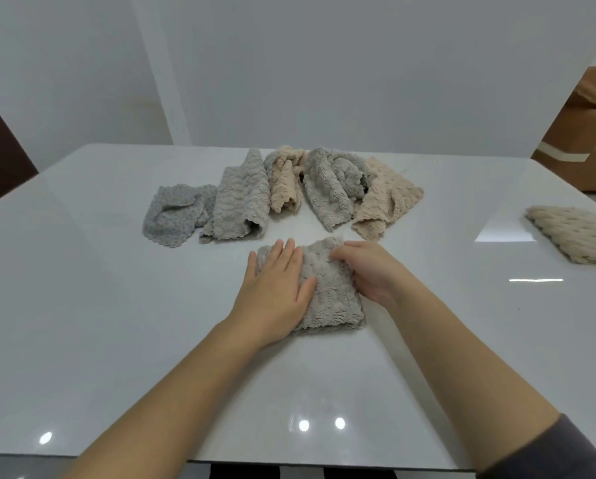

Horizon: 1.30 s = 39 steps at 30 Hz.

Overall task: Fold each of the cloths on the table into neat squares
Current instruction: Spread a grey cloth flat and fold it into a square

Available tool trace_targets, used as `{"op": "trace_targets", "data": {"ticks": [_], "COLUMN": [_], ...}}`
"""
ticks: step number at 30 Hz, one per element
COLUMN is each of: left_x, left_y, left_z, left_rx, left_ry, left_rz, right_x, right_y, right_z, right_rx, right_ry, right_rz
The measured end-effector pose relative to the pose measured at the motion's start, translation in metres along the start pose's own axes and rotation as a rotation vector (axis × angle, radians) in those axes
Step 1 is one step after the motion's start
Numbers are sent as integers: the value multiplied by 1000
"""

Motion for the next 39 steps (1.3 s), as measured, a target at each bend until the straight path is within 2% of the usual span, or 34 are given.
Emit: {"op": "trace_targets", "data": {"ticks": [6,8,10,12,14,17,19,21,24,28,32,34,36,39], "left_x": [-9,-14,-19,-20,-9,16,26,32,39,40,33,34,37,41], "left_y": [7,7,7,9,11,20,25,25,12,-18,-28,-27,-24,-18], "left_z": [-9,-12,-16,-17,-12,16,44,65,74,66,61,61,59,52], "left_rx": [42,57,76,86,67,81,171,229,169,168,415,477,454,368], "left_ry": [126,184,250,237,120,-108,-318,-552,-691,-871,-924,-920,-931,-1020], "left_rz": [-18,-32,-8,30,-15,-222,-115,-13,27,203,264,331,355,271], "right_x": [3,3,1,-6,-16,-27,-27,-23,-16,-25,-31,-29,-28,-28], "right_y": [1,1,-2,-9,-11,-7,-5,-2,2,-5,-8,-6,-6,-5], "right_z": [0,1,5,10,7,-10,-19,-16,-3,-3,-23,-27,-29,-31], "right_rx": [101,194,372,531,582,492,454,514,564,578,532,533,544,561], "right_ry": [-79,-243,-501,-680,-782,-1033,-1215,-1330,-1458,-1441,-1315,-1293,-1296,-1301], "right_rz": [-34,-116,-227,-249,-189,-33,39,60,58,11,-50,-46,-45,-60]}}
Point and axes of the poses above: each hand's wrist, its own y-axis towards the middle knuckle, its own x-axis out of the back of the hand, z = x × y, the point moved 2 cm from there along y, towards the middle knuckle, and after that the axes turned 4 degrees about -z, right-handed, at the moved point
